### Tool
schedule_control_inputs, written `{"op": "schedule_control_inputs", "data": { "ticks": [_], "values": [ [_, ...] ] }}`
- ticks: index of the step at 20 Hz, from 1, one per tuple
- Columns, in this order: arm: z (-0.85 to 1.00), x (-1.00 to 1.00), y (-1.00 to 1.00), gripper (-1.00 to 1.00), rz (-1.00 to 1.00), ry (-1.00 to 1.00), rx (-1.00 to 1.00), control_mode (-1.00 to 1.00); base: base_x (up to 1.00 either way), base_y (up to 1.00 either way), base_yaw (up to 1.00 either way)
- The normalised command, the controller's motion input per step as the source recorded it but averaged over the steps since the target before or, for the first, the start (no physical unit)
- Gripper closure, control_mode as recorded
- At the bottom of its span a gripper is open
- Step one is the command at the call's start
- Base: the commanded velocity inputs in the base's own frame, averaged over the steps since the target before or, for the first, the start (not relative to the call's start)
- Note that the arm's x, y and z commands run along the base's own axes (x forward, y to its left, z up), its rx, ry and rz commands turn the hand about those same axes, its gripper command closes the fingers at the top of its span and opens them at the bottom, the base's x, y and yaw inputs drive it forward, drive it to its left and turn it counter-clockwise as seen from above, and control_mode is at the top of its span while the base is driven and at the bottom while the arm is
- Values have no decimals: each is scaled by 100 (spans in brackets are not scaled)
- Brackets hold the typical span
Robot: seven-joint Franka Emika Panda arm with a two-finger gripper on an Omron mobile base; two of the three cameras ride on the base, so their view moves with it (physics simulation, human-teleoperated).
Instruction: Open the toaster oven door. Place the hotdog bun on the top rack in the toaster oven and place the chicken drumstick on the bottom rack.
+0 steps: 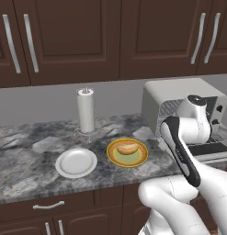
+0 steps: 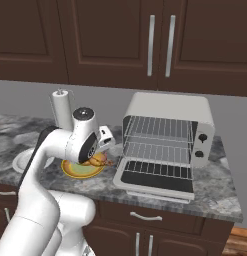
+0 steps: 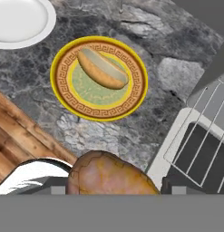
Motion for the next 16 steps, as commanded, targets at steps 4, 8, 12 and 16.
{"op": "schedule_control_inputs", "data": {
  "ticks": [4,8,12,16],
  "values": [
    [1,3,-64,100,13,0,-5,-100,0,0,0],
    [0,0,-64,100,19,0,-4,-100,0,0,0],
    [1,13,-54,100,15,0,0,-100,0,0,0],
    [2,26,-32,100,7,0,0,-100,0,0,0]
  ]
}}
